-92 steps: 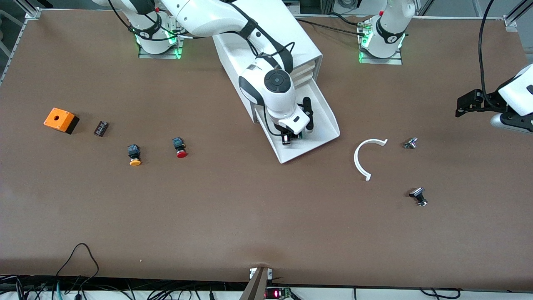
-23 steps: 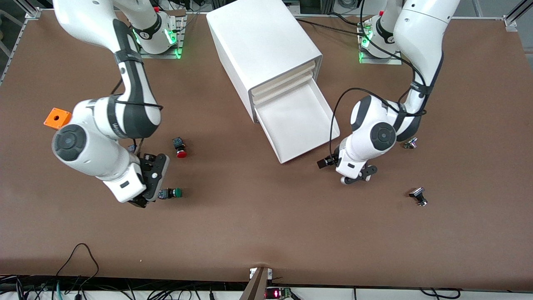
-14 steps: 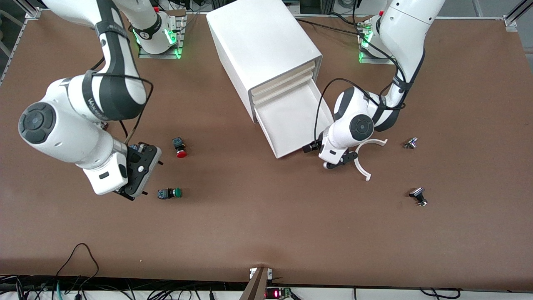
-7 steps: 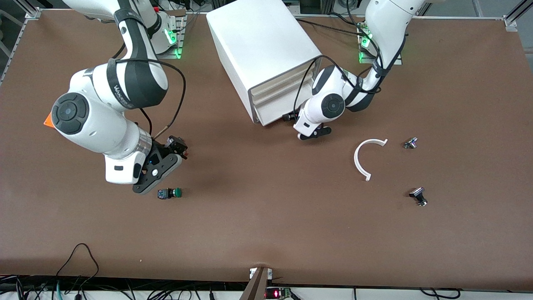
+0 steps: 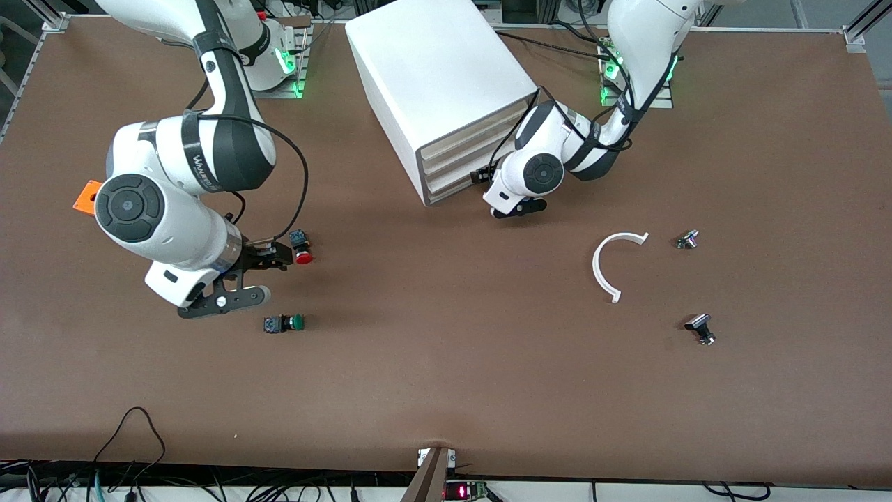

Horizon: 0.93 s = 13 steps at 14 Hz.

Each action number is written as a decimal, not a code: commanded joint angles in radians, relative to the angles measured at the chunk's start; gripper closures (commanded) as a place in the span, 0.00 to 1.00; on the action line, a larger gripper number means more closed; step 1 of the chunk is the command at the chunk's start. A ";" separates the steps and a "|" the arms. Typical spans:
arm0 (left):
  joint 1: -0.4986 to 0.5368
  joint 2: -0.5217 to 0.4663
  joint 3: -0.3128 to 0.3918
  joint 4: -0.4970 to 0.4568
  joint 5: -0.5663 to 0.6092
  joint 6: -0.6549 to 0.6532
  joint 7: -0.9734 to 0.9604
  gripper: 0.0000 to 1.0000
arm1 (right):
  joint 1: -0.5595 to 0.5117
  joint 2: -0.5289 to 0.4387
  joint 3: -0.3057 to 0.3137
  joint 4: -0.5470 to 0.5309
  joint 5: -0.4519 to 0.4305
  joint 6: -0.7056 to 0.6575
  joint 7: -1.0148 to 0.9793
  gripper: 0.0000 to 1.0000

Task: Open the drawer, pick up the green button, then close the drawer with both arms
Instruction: 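Push the drawer shut with the left gripper while the right gripper withdraws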

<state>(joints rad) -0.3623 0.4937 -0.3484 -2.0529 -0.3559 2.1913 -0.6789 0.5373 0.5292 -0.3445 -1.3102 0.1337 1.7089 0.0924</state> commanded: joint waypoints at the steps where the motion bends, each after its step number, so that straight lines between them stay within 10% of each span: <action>1: 0.005 -0.033 -0.006 -0.035 -0.025 -0.016 0.025 0.00 | -0.062 -0.041 0.010 0.005 -0.029 -0.087 0.087 0.00; 4: 0.067 -0.047 -0.003 -0.003 -0.012 0.022 0.025 0.00 | -0.164 -0.069 0.042 0.042 -0.052 -0.141 0.083 0.00; 10: 0.363 -0.217 -0.003 0.019 -0.035 0.185 0.041 0.00 | -0.551 -0.231 0.358 -0.012 -0.151 -0.140 -0.045 0.00; 13: 0.390 -0.323 0.005 0.022 -0.046 0.182 0.161 0.00 | -0.580 -0.336 0.377 -0.047 -0.140 -0.170 -0.039 0.00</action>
<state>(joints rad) 0.0272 0.2552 -0.3401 -2.0036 -0.3671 2.3627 -0.5949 -0.0237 0.2902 -0.0045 -1.2882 -0.0017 1.5595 0.0560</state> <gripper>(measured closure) 0.000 0.000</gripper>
